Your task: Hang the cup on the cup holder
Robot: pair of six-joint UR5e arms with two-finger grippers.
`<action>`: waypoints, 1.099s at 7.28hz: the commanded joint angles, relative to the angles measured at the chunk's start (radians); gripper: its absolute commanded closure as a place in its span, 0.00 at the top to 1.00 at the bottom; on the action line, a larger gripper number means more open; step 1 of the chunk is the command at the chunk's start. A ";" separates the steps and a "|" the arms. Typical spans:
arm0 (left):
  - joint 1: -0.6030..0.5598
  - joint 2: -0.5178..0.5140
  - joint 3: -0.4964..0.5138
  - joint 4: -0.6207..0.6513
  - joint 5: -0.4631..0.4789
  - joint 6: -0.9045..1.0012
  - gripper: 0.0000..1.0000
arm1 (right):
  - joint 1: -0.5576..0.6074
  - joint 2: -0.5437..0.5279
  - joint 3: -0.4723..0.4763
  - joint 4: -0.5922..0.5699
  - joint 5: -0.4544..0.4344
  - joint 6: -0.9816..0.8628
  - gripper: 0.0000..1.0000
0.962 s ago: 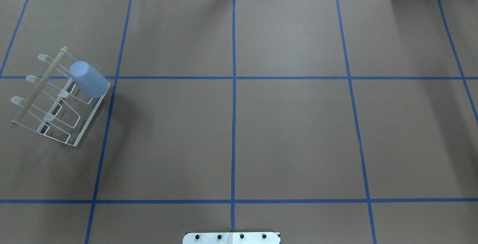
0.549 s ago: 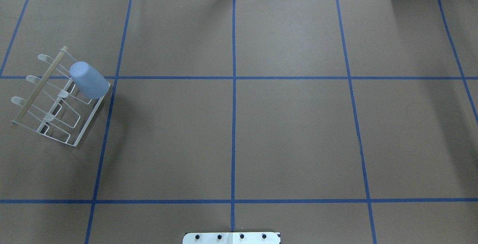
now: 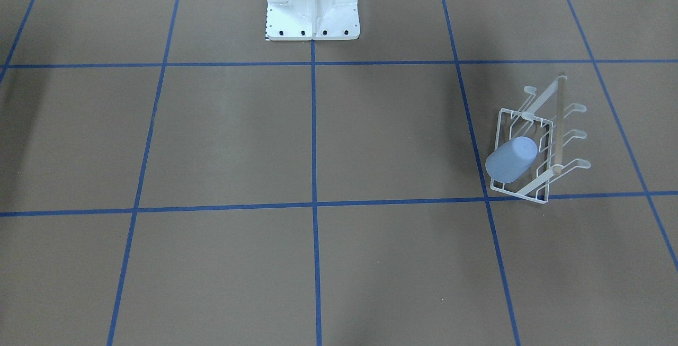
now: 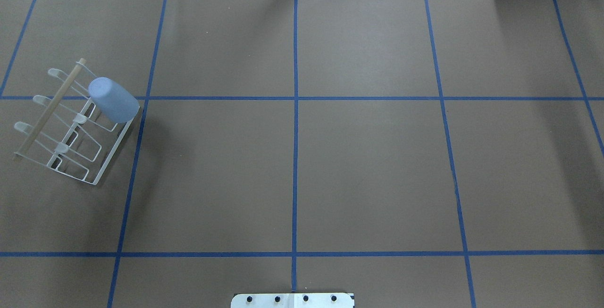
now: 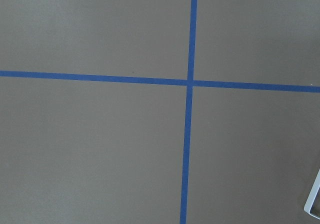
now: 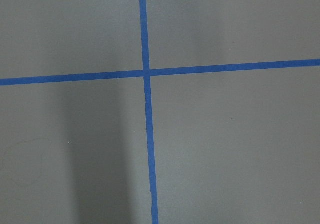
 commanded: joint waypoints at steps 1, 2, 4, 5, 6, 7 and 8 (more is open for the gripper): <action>0.000 0.000 0.001 0.007 0.000 0.000 0.99 | 0.001 -0.001 0.005 0.000 0.000 0.001 1.00; 0.000 0.000 0.001 0.007 0.000 0.000 0.99 | 0.001 -0.001 0.005 0.000 0.000 0.001 1.00; 0.000 0.000 0.003 0.008 0.000 0.000 0.99 | 0.001 0.001 0.006 0.000 0.000 0.001 1.00; 0.000 0.000 0.003 0.008 0.000 0.000 0.99 | 0.001 0.001 0.008 0.000 0.000 0.001 1.00; 0.000 0.000 0.003 0.008 0.000 0.000 0.99 | 0.004 0.002 0.011 0.000 0.000 0.001 1.00; 0.000 0.000 0.015 0.005 0.002 0.000 0.99 | 0.005 0.001 0.013 0.000 -0.002 0.001 1.00; 0.000 0.000 0.015 0.002 0.000 0.000 0.99 | 0.010 -0.001 0.013 0.000 0.000 0.001 1.00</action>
